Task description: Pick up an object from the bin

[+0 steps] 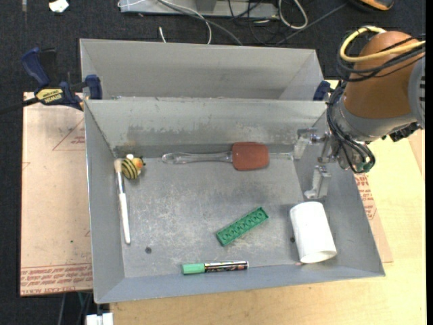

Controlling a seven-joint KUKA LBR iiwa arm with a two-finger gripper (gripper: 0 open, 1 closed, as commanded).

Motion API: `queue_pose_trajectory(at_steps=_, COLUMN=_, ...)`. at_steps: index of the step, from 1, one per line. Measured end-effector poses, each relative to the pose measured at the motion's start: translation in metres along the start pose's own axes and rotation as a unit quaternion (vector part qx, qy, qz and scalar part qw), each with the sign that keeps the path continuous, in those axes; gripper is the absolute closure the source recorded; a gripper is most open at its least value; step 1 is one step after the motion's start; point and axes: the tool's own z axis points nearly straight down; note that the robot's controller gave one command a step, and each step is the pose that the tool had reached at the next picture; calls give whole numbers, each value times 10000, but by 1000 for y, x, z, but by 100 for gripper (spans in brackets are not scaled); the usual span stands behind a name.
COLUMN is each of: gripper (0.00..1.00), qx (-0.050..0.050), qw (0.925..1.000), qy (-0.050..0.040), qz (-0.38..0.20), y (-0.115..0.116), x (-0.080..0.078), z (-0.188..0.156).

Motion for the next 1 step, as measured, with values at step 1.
queue_pose_trajectory(at_steps=1, gripper=0, qx=6, qw=10000, qy=-38, qz=-12, y=0, x=-2, z=-5)
